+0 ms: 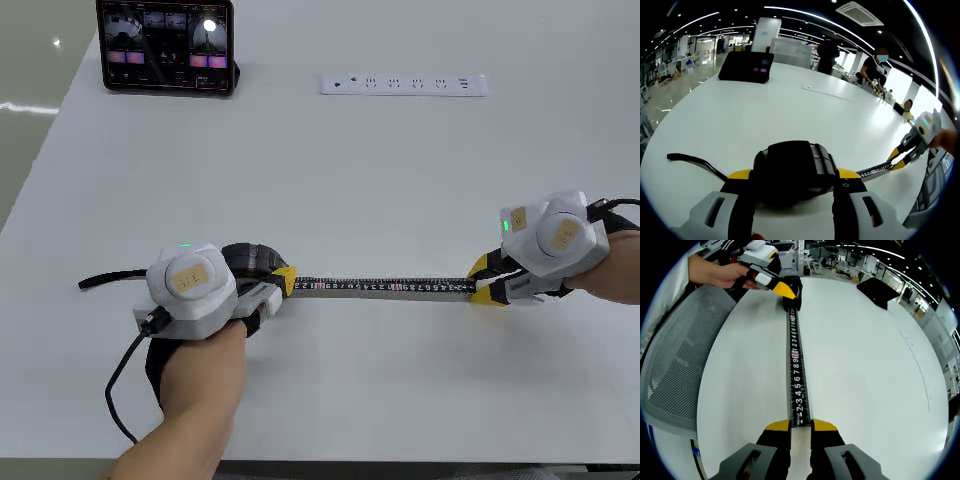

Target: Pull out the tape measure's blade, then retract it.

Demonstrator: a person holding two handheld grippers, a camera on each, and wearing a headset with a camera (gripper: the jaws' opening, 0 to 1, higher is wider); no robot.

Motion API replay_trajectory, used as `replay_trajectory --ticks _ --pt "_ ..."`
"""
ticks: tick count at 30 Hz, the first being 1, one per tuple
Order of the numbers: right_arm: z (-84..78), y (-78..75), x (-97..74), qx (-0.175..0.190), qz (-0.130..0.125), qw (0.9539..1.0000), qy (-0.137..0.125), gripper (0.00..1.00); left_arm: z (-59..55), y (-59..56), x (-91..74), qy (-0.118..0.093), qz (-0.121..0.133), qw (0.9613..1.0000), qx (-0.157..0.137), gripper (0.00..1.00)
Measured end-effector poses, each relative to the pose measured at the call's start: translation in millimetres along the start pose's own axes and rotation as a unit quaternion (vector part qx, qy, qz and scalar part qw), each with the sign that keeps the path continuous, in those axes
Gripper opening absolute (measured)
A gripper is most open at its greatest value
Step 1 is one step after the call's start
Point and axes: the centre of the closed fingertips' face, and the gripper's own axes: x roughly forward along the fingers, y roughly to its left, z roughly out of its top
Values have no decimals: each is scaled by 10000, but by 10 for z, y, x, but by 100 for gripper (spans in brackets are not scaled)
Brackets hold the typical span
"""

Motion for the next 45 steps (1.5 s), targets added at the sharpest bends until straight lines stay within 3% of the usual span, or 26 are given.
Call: replay_trajectory --ticks 45 --pt "662 -10 347 -46 213 9988 -447 11 9 2 -16 -1 -192 9996 -207 59"
